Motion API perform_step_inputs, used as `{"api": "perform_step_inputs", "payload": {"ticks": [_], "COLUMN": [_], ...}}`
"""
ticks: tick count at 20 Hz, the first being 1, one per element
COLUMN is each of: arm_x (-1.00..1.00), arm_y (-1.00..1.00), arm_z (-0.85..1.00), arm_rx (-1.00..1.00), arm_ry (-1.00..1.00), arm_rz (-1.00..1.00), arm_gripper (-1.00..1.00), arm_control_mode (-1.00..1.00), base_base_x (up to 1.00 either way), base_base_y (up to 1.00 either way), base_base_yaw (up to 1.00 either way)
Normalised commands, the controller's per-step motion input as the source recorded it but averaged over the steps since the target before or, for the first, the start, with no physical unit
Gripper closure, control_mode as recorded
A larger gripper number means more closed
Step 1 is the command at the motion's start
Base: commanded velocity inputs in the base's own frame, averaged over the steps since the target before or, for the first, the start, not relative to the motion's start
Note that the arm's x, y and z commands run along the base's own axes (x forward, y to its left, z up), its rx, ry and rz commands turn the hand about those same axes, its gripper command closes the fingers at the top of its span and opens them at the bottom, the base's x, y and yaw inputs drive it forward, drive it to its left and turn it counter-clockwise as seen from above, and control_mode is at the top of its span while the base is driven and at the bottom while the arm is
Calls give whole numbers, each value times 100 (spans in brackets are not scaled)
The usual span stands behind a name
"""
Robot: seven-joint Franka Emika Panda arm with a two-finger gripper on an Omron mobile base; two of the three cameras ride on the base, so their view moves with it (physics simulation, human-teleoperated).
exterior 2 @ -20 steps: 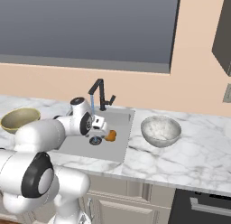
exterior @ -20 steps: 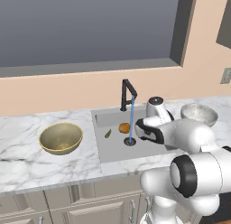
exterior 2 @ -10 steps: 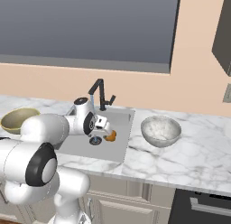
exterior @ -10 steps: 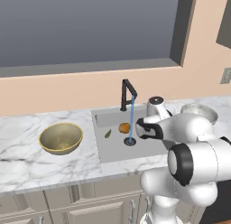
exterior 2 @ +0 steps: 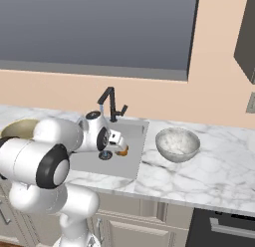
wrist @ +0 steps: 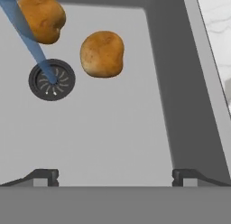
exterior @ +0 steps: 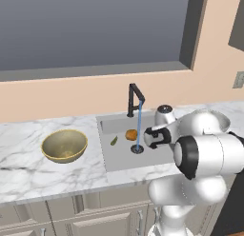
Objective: Pick the potatos from the sink and place them in one bowl. Place the lemon wedge in the other bowl. Then turn off the sink faucet.
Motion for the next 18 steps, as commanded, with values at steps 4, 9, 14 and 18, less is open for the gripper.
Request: {"api": "perform_step_inputs", "payload": {"ticks": [4,9,14,18], "arm_x": [31,27,28,27], "arm_y": [0,0,0,0], "arm_z": [-21,-17,-18,-19], "arm_rx": [0,0,0,0], "arm_ry": [0,0,0,0], "arm_rz": [0,0,0,0], "arm_gripper": [-100,-100,-100,-100], "arm_control_mode": [-100,-100,-100,-100], "base_base_x": [0,0,0,0], "base_base_y": [0,0,0,0], "base_base_yaw": [0,0,0,0]}}
